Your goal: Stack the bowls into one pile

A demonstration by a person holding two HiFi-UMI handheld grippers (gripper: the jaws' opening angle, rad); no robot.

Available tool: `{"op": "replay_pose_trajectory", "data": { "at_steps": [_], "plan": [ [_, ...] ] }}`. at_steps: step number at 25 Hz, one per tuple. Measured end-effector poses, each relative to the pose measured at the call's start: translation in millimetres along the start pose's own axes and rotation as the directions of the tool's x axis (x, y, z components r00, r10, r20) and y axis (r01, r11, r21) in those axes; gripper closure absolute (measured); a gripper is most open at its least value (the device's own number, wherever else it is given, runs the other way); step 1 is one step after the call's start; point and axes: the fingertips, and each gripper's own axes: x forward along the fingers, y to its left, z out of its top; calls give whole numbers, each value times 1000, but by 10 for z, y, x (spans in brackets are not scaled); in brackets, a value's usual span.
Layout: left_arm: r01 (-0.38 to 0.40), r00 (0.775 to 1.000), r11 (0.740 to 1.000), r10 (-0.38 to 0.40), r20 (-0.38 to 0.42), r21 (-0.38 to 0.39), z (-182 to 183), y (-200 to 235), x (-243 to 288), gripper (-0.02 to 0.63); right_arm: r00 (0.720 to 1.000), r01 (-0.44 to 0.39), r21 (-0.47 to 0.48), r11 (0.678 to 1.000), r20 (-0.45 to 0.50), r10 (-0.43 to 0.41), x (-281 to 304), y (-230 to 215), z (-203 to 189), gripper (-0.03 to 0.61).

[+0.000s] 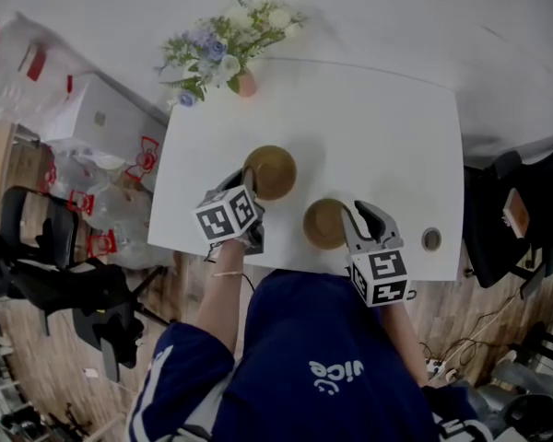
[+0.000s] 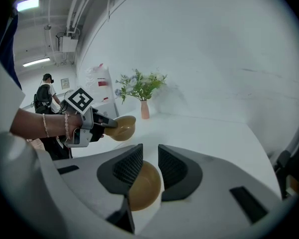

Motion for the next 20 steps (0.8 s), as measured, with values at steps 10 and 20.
{"op": "replay_pose_trajectory", "data": {
  "at_steps": [10, 20],
  "plan": [
    [70, 998, 996, -70, 2, 52, -139, -561, -363, 584, 1000, 10, 33, 999, -6, -10, -238, -223, -129, 480],
    [132, 991, 984, -128, -37, 116, -528, -1036, -521, 584, 1000, 27, 12, 1000, 3, -27, -458, -334, -233, 499]
  ]
}}
